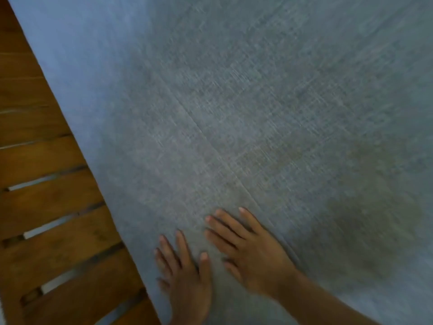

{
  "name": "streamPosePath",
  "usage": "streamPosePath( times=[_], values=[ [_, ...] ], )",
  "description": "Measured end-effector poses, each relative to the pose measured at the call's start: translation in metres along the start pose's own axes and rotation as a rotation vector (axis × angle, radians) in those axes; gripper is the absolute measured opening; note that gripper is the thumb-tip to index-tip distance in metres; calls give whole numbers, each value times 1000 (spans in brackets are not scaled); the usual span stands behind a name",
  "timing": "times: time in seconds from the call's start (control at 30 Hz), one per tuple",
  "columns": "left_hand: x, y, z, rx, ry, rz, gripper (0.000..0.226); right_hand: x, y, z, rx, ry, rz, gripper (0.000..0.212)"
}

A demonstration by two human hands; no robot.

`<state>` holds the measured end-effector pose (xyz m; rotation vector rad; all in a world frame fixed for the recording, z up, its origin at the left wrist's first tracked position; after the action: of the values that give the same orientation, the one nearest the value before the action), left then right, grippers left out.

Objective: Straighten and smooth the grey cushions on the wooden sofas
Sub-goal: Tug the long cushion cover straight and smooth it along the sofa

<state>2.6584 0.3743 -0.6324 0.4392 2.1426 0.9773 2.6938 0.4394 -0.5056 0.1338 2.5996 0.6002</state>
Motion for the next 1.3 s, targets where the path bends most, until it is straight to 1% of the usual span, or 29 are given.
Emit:
streamPosePath(
  times=[0.07,0.1,0.13,0.2,0.23,0.27,0.3,0.33,0.37,0.4,0.43,0.47,0.53,0.57,0.63,0.7,0.73,0.77,0.83,0.87,0.97,1.0,1.03,1.13,1.17,1.2,1.23,1.27,1.3],
  values=[
    [-9,9,-4,-53,-16,-49,92,-10,11,-9,40,18,24,55],
    [-12,18,-16,-104,13,-14,92,-10,10,-33,112,62,46,55],
    [-10,35,-37,-191,111,61,89,-7,19,-74,202,184,92,53],
    [-6,70,-80,-347,349,176,79,-17,52,-160,289,581,141,46],
    [1,97,-87,-361,390,216,74,-32,72,-180,266,741,134,42],
    [8,127,-84,-333,364,228,70,-43,94,-179,222,794,161,40],
    [12,151,-69,-233,283,201,67,-42,112,-159,89,694,193,48],
    [17,164,-55,-121,186,150,66,-34,124,-133,-11,459,200,57],
    [24,165,-46,-55,103,96,66,-26,133,-107,-29,250,191,60],
    [30,170,-51,-55,78,83,67,-18,139,-100,18,126,184,58],
    [31,176,-70,-103,109,93,66,-11,141,-116,72,157,174,52],
    [27,189,-95,-195,198,160,67,-10,148,-147,102,263,209,48],
    [17,219,-134,-320,399,270,74,-25,168,-212,114,561,275,53],
    [18,239,-133,-265,385,318,76,-31,186,-212,123,608,294,58],
    [23,264,-91,18,173,337,70,-31,217,-164,26,324,333,63],
    [31,278,-72,69,14,275,71,-29,241,-143,57,183,349,63],
    [26,294,-80,5,14,300,71,-29,250,-154,85,191,370,62],
    [14,318,-92,-71,59,381,69,-37,258,-178,76,270,405,62],
    [-16,359,-110,-244,222,587,67,-76,280,-222,68,546,522,56],
    [-29,372,-103,-227,229,650,70,-94,293,-214,88,571,551,57],
    [-41,367,-29,243,19,667,74,-122,303,-141,50,234,506,63],
    [-41,359,-20,246,-6,636,74,-131,304,-134,61,200,521,62],
    [-49,355,-23,195,8,625,73,-141,304,-142,109,245,558,60],
    [-100,337,-25,28,110,746,68,-196,275,-171,200,597,591,53],
    [-118,322,-1,114,35,808,70,-210,261,-148,235,547,555,58],
    [-137,298,37,308,-75,856,77,-218,243,-98,201,327,516,67],
    [-150,266,75,515,-203,842,88,-231,226,-39,227,20,511,72],
    [-158,234,94,622,-219,809,98,-258,213,12,360,-242,605,72],
    [-155,211,99,623,-214,764,102,-283,206,38,551,-293,775,66]
  ],
)
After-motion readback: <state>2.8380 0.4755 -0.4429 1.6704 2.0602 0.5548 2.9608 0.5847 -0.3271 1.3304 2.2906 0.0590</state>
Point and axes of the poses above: each hand's wrist, its own x-axis towards the middle knuckle, its own z-axis out of the palm, y = z × x, the point moved 10 cm from there along x, towards the middle knuckle, and after that the axes turned 5 degrees about -y, right-handed, at the moved point
